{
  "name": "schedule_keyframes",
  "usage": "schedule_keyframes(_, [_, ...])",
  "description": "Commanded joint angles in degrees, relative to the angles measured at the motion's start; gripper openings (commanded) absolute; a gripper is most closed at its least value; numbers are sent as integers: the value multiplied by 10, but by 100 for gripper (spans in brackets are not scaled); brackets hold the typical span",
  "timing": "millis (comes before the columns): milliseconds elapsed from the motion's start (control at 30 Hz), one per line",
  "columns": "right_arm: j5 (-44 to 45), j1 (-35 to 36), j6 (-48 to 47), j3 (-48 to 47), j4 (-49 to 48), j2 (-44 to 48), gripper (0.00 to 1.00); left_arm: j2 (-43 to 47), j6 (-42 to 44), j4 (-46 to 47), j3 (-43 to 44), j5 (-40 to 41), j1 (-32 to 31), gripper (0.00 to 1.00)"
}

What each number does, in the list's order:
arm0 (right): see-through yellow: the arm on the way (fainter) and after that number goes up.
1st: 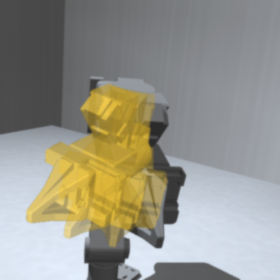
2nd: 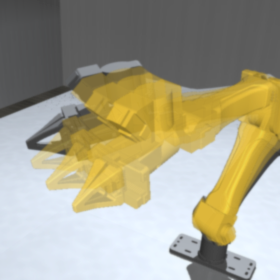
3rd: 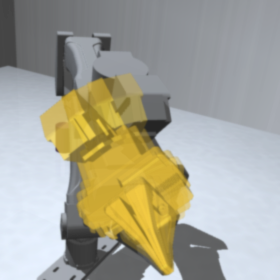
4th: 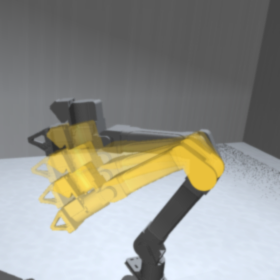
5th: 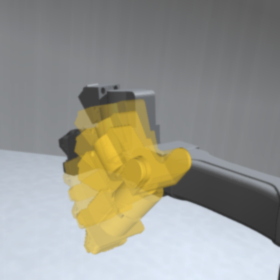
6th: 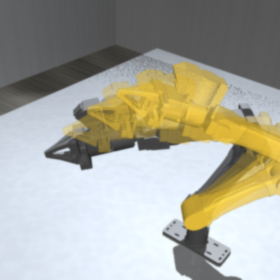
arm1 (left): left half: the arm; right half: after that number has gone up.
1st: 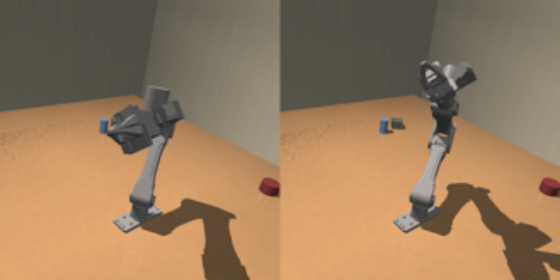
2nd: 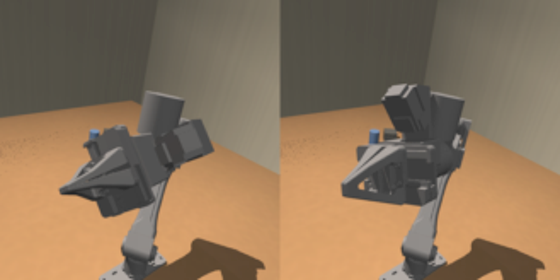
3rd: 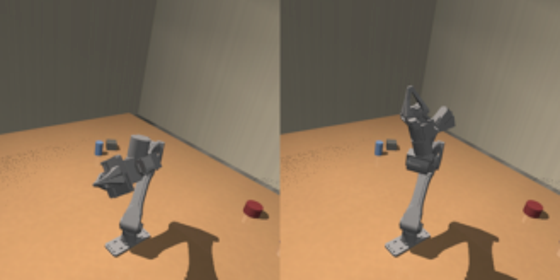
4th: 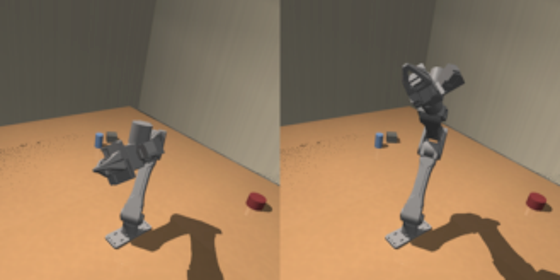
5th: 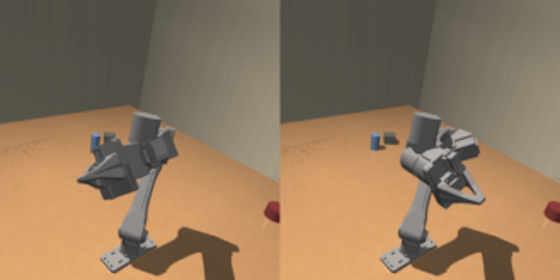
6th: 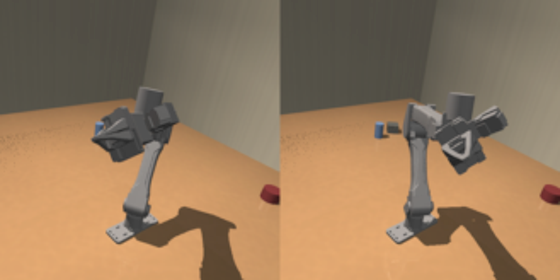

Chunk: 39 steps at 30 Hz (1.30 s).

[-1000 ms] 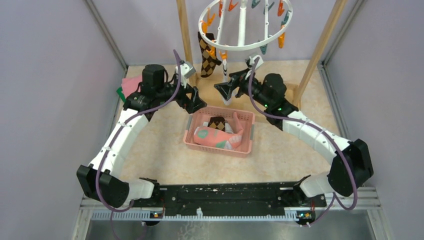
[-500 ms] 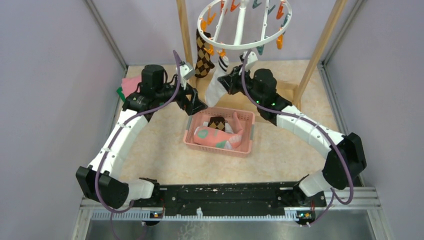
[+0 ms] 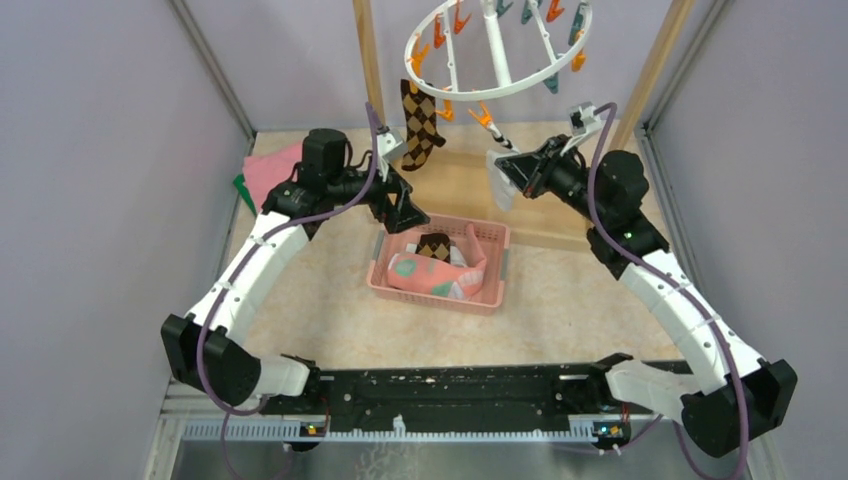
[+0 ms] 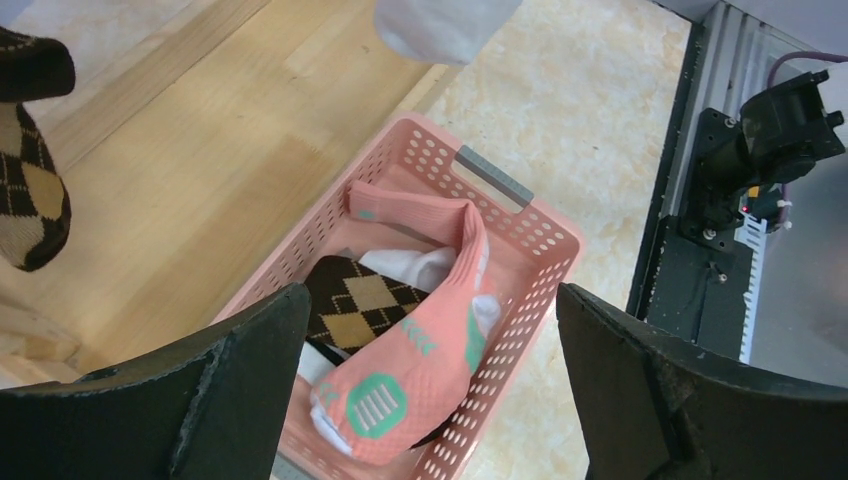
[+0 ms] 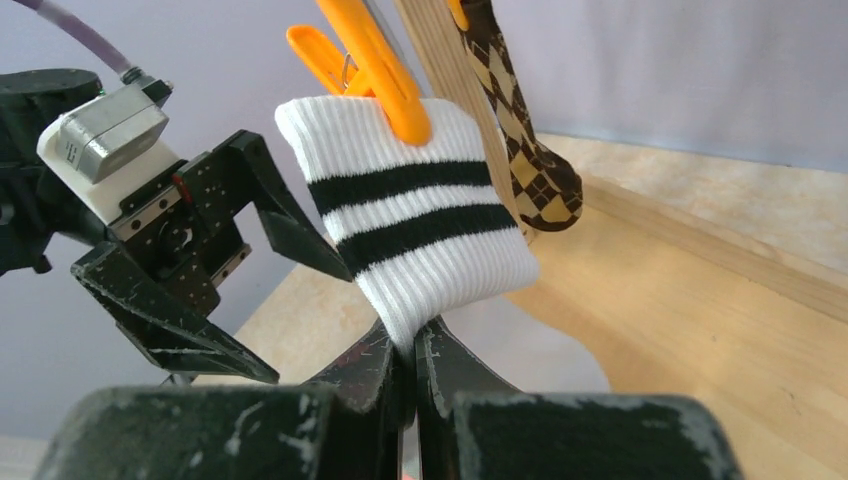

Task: Remove the socks clipped to the hanger

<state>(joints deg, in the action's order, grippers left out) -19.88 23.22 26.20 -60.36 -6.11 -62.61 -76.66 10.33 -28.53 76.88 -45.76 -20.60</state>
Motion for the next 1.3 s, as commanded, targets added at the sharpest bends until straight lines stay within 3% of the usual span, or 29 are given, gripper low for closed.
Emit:
schedule_keyframes(0, [-84,-9,17,6,10,0,0,7,-11,57,2,-21,-18,99])
schedule_keyframes(167, [-209,-9,85,7,-65,-38,0,4,-36,59,16,-59,-19,99])
schedule_keyframes(400, [-301,0,204,4,-202,-77,0,1,-52,79,22,-112,-21,99])
schedule_keyframes(667, [-281,24,222,5,-227,-91,0,-47,-119,177,32,-156,-22,99])
schedule_keyframes(867, [-271,28,225,7,-226,-88,0,-72,-129,196,48,-173,-32,94])
schedule_keyframes(1000, [-264,28,215,5,-205,-90,0,-73,-138,208,47,-194,-40,77])
schedule_keyframes(1033, [-261,29,209,5,-199,-90,0,-71,-138,208,47,-196,-42,68])
schedule_keyframes(1100, [-251,29,195,3,-179,-89,10,-68,-138,208,46,-198,-44,43])
schedule_keyframes(1200, [-223,28,156,-7,-131,-86,46,-61,-129,194,44,-184,-44,7])
schedule_keyframes(1233, [-205,29,137,-15,-107,-83,58,-59,-124,188,44,-178,-44,0])
schedule_keyframes(1267, [-184,29,119,-24,-84,-80,68,-57,-122,186,42,-173,-44,0])
